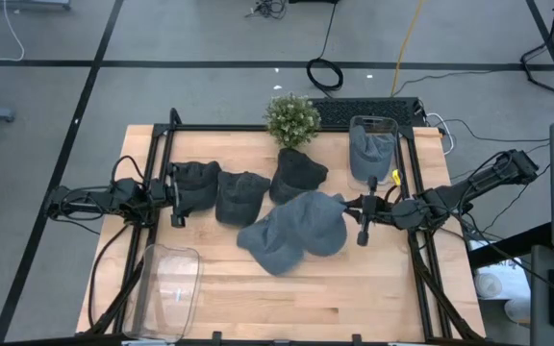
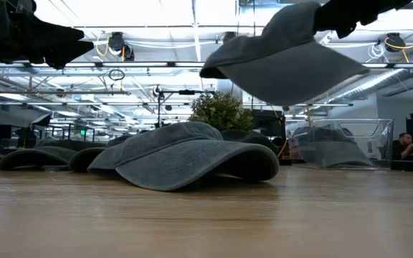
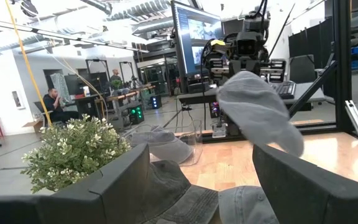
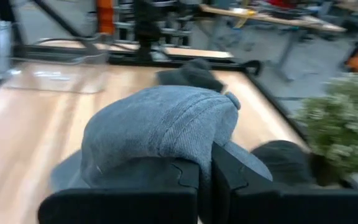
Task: Pick & Place hat
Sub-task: Put the bottom gray cap into the top transparent bin
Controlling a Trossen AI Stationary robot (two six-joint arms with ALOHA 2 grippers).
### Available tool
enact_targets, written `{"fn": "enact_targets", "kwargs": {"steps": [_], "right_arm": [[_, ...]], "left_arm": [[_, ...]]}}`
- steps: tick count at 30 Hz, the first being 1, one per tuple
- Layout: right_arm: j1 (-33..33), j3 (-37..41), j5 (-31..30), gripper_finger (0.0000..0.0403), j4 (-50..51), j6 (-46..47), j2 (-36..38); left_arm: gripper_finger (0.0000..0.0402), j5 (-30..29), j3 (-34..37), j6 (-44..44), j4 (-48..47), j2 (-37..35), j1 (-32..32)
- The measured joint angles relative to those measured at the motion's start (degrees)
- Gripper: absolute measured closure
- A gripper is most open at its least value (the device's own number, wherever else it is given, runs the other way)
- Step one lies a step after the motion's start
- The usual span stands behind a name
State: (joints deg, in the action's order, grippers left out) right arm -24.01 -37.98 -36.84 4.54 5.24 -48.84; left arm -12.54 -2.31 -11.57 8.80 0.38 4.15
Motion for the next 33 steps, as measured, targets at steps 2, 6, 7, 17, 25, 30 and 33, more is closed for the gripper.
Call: {"fn": "enact_targets", "kwargs": {"steps": [2, 6, 7, 17, 25, 30, 33], "right_arm": [[0.0, 0.0, -2.6, 0.0403, 0.0, 0.0, 0.0], [0.0, 0.0, -4.0, 0.0403, 0.0, -0.8, 0.5], [0.0, 0.0, -4.0, 0.0403, 0.0, -1.1, 0.8], [0.1, 0.0, -8.4, 0.0403, 0.6, -6.8, 7.1], [1.1, 0.0, -13.7, 0.0403, 1.2, -10.9, 10.7], [3.6, 0.0, -18.8, 0.0403, 5.5, -11.0, 12.5], [5.3, 0.0, -18.8, 0.0403, 5.8, -11.0, 13.5]], "left_arm": [[0.0108, 0.0, 0.0, 0.0, 0.0, 0.0, 0.0], [0.0108, 0.0, 0.0, 0.0, 0.0, 0.0, 0.0], [0.0108, 0.0, 0.0, 0.0, 0.0, 0.0, 0.0], [0.0108, 0.0, 0.0, 0.0, 0.0, 0.0, 0.0], [0.0108, 0.0, 0.0, 0.0, 0.0, 0.0, 0.0], [0.0108, 0.0, 0.0, 0.0, 0.0, 0.0, 0.0], [0.0108, 0.0, 0.0, 0.0, 0.0, 0.0, 0.0]]}}
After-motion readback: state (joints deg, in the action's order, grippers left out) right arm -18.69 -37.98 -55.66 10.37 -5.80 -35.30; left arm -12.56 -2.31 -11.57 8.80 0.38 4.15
